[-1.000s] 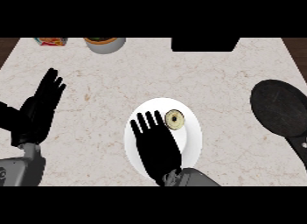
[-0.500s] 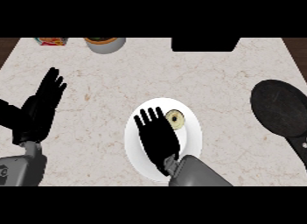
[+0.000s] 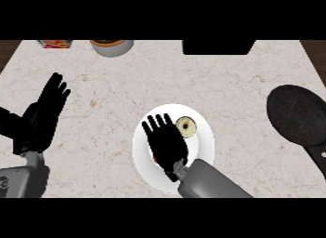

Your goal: Pick the bell pepper from the plate and place it in the pan

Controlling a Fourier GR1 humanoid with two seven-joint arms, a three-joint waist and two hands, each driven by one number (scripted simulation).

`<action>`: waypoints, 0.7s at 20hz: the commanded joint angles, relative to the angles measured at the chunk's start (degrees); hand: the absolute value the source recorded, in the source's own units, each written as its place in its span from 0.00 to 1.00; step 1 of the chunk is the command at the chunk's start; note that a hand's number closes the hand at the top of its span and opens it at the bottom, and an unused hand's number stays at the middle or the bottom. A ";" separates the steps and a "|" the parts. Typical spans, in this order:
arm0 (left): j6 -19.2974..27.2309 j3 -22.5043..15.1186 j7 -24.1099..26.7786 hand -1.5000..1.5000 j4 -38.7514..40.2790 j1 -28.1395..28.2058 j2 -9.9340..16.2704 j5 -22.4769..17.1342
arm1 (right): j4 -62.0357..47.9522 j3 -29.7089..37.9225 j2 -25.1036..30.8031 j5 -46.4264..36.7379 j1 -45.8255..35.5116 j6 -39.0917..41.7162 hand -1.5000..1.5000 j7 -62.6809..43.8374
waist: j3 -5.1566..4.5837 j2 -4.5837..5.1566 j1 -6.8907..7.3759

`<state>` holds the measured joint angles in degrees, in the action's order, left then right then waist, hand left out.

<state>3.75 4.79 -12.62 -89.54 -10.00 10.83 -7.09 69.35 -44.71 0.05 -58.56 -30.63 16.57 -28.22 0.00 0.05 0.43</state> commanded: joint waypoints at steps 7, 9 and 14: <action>0.55 -0.86 -1.13 0.50 -1.26 0.22 -1.67 1.48 | -11.92 -1.38 -0.05 1.78 -4.92 -8.01 1.00 10.16 | 0.01 0.01 0.07; -0.83 0.15 -1.87 0.50 -3.55 2.01 -0.75 -0.03 | -13.60 -5.08 -0.05 5.16 -5.87 -12.91 1.00 8.44 | 0.01 0.04 0.58; 0.17 -2.13 0.61 0.50 -1.87 1.98 -3.21 2.63 | -13.93 -9.53 -0.04 10.47 -7.31 -16.18 1.00 4.94 | 0.01 0.11 0.88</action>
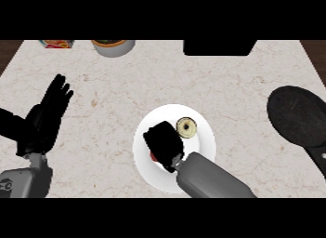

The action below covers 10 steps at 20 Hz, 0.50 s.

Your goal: Pick the bell pepper from the plate and place it in the pan

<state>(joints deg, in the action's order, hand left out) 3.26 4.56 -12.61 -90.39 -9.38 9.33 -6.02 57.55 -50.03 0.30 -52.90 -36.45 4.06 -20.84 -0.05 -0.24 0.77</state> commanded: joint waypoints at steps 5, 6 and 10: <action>-0.97 2.36 -3.97 0.50 -4.02 0.24 2.40 -1.20 | 6.94 -0.12 -0.28 -3.21 3.79 -3.48 1.00 -1.60 | 0.06 0.08 -0.70; 1.55 1.54 -4.48 0.50 -2.66 -1.78 0.45 -0.11 | 8.73 2.07 0.72 -2.33 5.30 -2.04 1.00 -4.04 | 0.06 0.07 -1.06; 1.32 1.40 -2.04 0.50 -1.95 1.15 0.31 0.79 | 12.81 7.72 8.30 1.97 14.49 -4.64 1.00 -9.66 | 0.03 -0.27 -3.19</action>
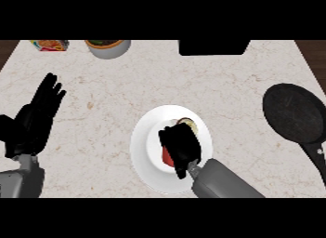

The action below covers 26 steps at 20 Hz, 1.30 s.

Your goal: Pick the bell pepper from the plate and place it in the pan

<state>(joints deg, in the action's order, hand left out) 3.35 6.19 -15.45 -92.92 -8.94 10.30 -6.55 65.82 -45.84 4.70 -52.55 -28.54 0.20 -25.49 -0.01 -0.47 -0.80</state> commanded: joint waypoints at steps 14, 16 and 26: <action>0.29 1.35 0.81 0.50 -0.44 0.51 0.02 -0.06 | 53.10 10.77 23.12 -11.60 10.97 10.70 1.00 -21.91 | -0.03 0.09 -0.41; -0.65 1.10 3.24 0.50 1.74 1.19 0.10 0.67 | 59.35 12.54 23.00 -10.39 13.19 13.95 1.00 -23.91 | -0.03 0.19 -0.29; 0.74 -0.64 0.34 0.50 0.26 -0.31 -1.94 1.54 | 51.15 36.77 25.14 -1.60 14.84 8.83 1.00 -12.71 | 0.04 0.48 0.50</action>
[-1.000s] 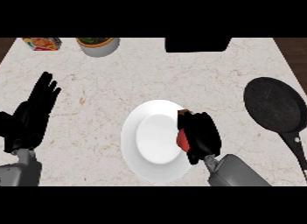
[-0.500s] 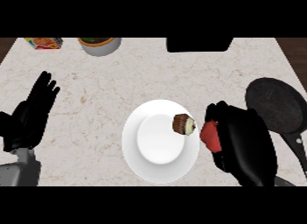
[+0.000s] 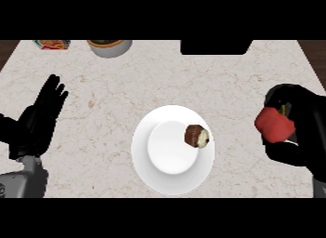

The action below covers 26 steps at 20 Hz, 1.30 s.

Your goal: Pick the bell pepper from the plate and place it in the pan

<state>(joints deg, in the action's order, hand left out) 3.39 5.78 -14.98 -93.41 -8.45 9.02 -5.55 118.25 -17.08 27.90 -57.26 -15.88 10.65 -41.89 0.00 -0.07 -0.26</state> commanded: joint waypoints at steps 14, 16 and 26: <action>1.15 -2.24 -2.19 0.50 -2.62 -0.18 -2.28 1.21 | -39.57 29.71 6.92 16.18 1.45 -19.88 1.00 41.57 | 0.09 0.22 0.83; -1.73 1.07 -1.13 0.50 -0.58 -0.59 0.58 -1.34 | -46.26 29.45 5.59 16.90 -0.41 -21.52 1.00 46.66 | 0.07 0.29 0.99; -3.09 1.78 2.94 0.50 3.35 -0.81 0.58 -1.19 | -80.18 28.18 1.19 10.75 -13.82 -33.04 1.00 59.77 | 0.09 0.59 1.88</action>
<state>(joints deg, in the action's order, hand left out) 1.65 6.72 -14.44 -90.88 -10.88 9.19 -6.09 49.08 11.35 30.91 -43.67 -27.14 -16.73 14.03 0.07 0.38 1.21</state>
